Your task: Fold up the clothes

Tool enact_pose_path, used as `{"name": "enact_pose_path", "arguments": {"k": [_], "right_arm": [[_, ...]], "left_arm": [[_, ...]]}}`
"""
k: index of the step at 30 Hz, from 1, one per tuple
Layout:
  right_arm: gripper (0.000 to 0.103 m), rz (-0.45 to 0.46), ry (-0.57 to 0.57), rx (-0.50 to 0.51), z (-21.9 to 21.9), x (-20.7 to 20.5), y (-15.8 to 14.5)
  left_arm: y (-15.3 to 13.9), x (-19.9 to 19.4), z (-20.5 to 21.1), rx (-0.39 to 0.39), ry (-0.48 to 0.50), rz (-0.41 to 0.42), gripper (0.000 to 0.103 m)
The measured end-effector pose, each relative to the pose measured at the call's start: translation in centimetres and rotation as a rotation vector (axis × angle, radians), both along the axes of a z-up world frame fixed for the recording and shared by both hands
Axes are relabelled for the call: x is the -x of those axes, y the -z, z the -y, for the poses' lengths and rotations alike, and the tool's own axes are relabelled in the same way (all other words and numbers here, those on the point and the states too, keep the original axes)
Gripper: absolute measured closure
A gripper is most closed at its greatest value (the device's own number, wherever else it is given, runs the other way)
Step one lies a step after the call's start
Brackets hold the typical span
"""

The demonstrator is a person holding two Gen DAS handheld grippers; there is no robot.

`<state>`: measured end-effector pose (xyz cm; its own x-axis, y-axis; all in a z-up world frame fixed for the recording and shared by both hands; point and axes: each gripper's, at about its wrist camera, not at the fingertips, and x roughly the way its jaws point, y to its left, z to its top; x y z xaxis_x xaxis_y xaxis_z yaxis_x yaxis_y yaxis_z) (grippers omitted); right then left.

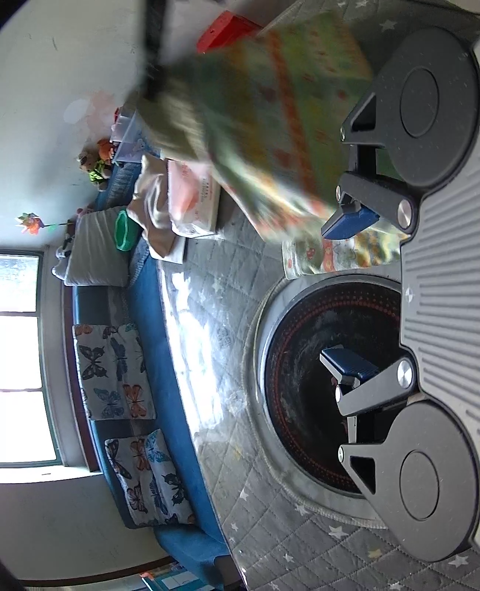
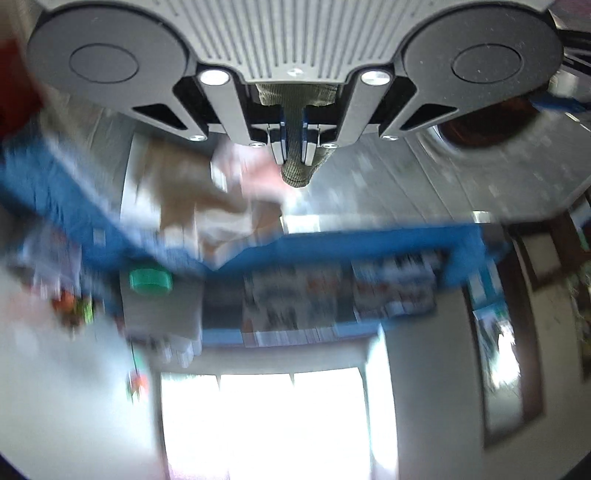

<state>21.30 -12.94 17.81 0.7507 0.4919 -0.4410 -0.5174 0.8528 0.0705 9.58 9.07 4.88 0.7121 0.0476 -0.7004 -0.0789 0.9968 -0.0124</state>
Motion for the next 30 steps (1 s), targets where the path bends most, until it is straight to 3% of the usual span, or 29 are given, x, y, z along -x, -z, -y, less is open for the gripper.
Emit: {"name": "enact_pose_path", "arguments": {"k": [7, 10, 13, 16, 21, 25, 28, 30], "right_arm": [[0.097, 0.382, -0.101, -0.119, 1.5, 9.6, -10.8], [0.097, 0.417, -0.152, -0.104, 1.8, 12.5, -11.7], [0.097, 0.375, -0.179, -0.034, 1.7, 14.0, -10.2], [0.095, 0.272, -0.166, 0.069, 1.1, 13.5, -6.8], [0.094, 0.157, -0.13, 0.112, 1.8, 13.3, -2.9], [0.077, 0.112, -0.096, 0.102, 2.4, 13.9, -1.9], [0.068, 0.034, -0.077, 0.115, 2.8, 13.7, 0.9], [0.067, -0.031, -0.067, 0.109, 3.5, 13.7, 3.4]], "left_arm": [[-2.0, 1.5, -0.6, 0.013, -0.016, 0.052, 0.034], [-3.2, 2.0, -0.4, 0.023, 0.001, 0.082, 0.032], [-4.1, 2.3, 0.3, 0.028, 0.029, 0.104, 0.028], [-3.9, 2.1, 1.6, 0.028, 0.063, 0.099, 0.028], [-3.1, 1.2, 3.0, 0.03, 0.103, 0.068, 0.025], [-2.3, 0.7, 4.1, 0.038, 0.13, 0.044, 0.025], [-1.4, 0.9, 5.3, 0.045, 0.162, 0.026, 0.025], [-0.9, 0.6, 5.9, 0.043, 0.175, 0.011, 0.025]]}}
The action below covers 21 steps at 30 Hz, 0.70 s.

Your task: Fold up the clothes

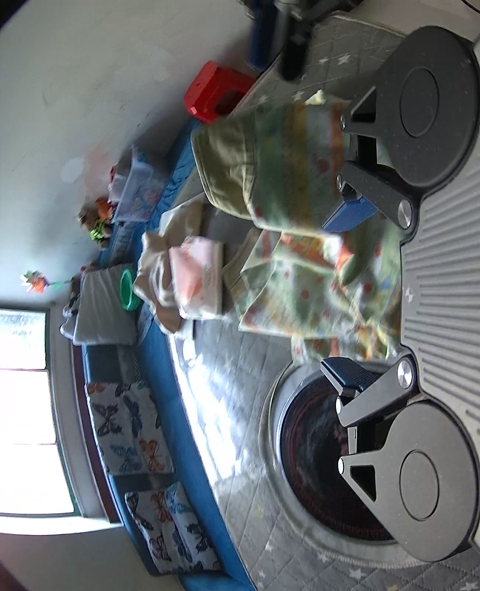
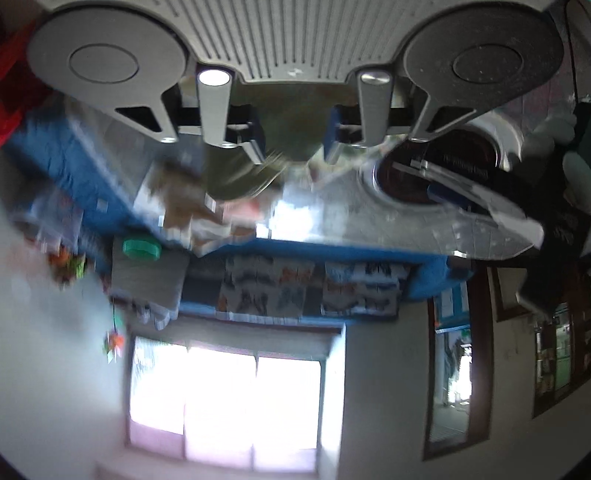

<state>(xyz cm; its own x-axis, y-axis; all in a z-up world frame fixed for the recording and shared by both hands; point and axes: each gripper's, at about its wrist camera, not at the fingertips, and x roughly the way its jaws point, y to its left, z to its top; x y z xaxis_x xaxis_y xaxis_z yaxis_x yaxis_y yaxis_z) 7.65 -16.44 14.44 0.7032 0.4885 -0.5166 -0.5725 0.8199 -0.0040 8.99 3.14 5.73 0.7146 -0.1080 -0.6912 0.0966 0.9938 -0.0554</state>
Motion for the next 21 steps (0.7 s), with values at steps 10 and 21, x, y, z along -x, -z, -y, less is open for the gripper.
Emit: {"name": "enact_pose_path", "arguments": {"k": [10, 21], "right_arm": [[0.063, -0.123, 0.016, 0.016, 0.7, 0.0, 3.6], [0.058, -0.206, 0.168, -0.03, 3.1, -4.7, 5.9]], "left_arm": [[1.4, -1.4, 1.6, -0.013, 0.029, -0.047, 0.027], [3.2, -6.7, 2.9, -0.004, 0.031, -0.112, 0.052]]}}
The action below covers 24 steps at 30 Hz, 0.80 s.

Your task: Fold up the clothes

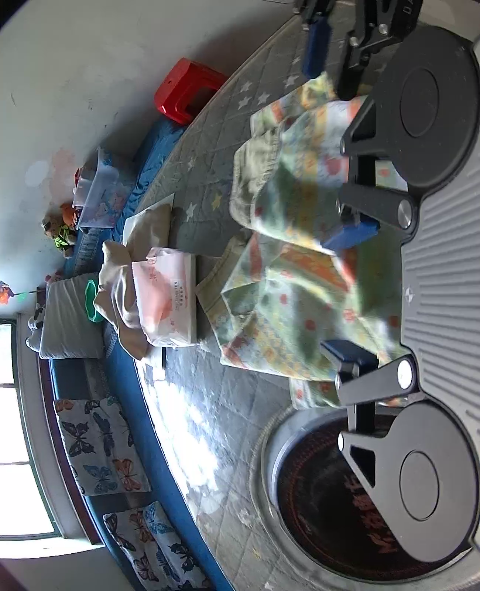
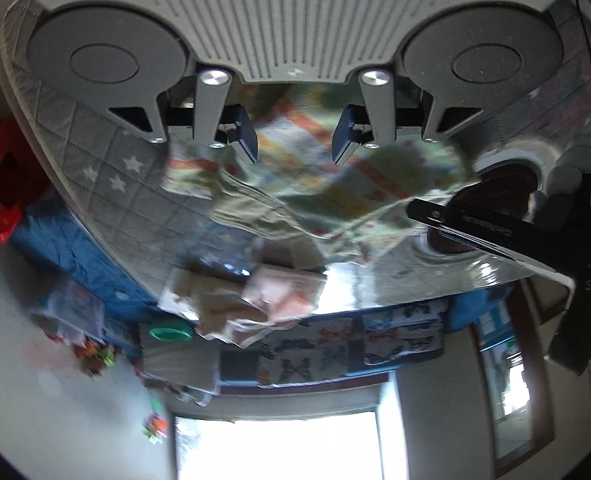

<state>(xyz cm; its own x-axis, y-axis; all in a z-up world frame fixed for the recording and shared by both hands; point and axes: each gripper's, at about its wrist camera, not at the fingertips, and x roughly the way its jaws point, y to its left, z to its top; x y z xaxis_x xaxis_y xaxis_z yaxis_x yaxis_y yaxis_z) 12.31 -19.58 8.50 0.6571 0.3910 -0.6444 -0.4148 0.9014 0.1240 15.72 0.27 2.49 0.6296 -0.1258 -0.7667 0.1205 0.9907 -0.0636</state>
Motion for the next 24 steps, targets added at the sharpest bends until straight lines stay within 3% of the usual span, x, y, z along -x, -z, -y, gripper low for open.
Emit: {"name": "enact_pose_path", "arguments": {"k": [9, 11, 12, 13, 16, 24], "right_arm": [[0.058, -0.034, 0.043, -0.016, 1.3, -2.6, 1.4], [0.058, -0.041, 0.045, -0.017, 1.3, -2.9, 1.6], [0.058, -0.042, 0.045, -0.016, 1.3, -3.0, 1.7], [0.058, -0.044, 0.045, -0.014, 1.2, -3.1, 1.7], [0.058, -0.048, 0.052, -0.012, 1.3, -3.5, 1.9], [0.058, -0.05, 0.063, -0.014, 1.1, -4.2, 2.3]], "left_arm": [[1.8, -4.6, 1.5, 0.037, 0.011, -0.05, 0.054], [2.5, -5.1, 1.7, 0.042, 0.018, -0.064, 0.063], [2.8, -5.1, 1.8, 0.047, 0.026, -0.073, 0.08], [3.1, -5.2, 1.8, 0.051, 0.034, -0.083, 0.091], [3.2, -4.7, 1.3, 0.07, 0.03, -0.078, 0.099], [0.6, -2.4, 0.1, 0.093, 0.031, -0.007, 0.101]]}}
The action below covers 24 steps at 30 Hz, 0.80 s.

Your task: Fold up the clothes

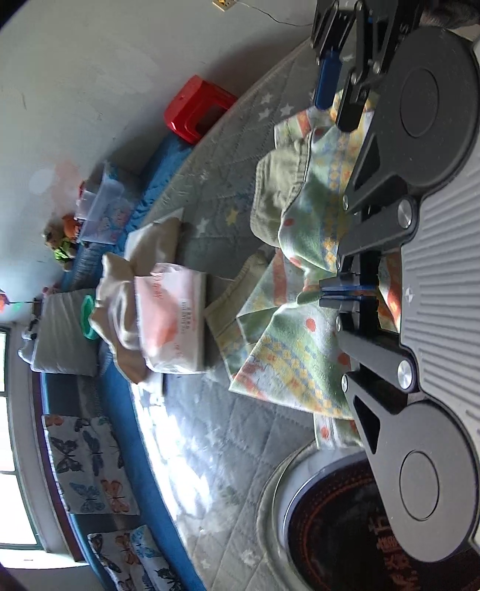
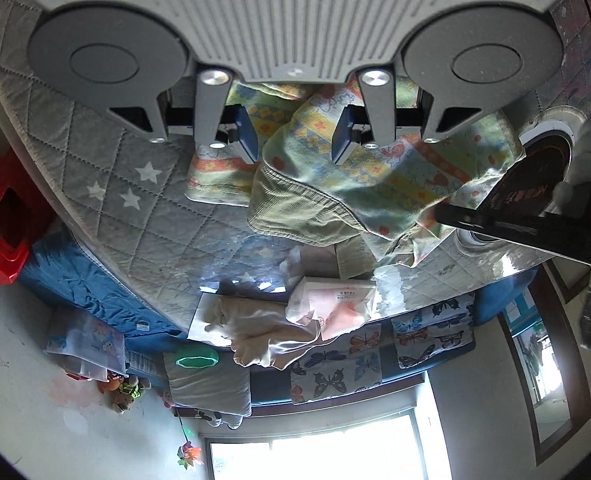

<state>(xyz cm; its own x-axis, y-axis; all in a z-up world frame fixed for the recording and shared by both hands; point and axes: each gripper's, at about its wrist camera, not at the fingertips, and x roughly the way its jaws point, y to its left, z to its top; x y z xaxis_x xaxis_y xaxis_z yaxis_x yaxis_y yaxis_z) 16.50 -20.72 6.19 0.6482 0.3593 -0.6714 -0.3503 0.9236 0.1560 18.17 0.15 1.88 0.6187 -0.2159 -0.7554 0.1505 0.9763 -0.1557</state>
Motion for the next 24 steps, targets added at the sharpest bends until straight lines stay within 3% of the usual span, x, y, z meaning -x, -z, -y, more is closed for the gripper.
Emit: {"name": "enact_pose_path", "arguments": {"k": [9, 21, 24], "right_arm": [[0.057, -0.013, 0.012, -0.017, 0.1, -0.5, 0.4], [0.057, -0.049, -0.006, -0.073, 0.0, -1.3, 1.0], [0.069, -0.058, -0.037, -0.078, -0.5, -0.7, 1.1]], "left_arm": [[-1.0, 2.4, -2.6, 0.015, -0.01, 0.023, 0.101], [-2.1, 5.2, -4.2, -0.026, -0.012, 0.046, 0.103], [-2.3, 6.0, -5.2, -0.03, -0.028, 0.045, 0.103]]}}
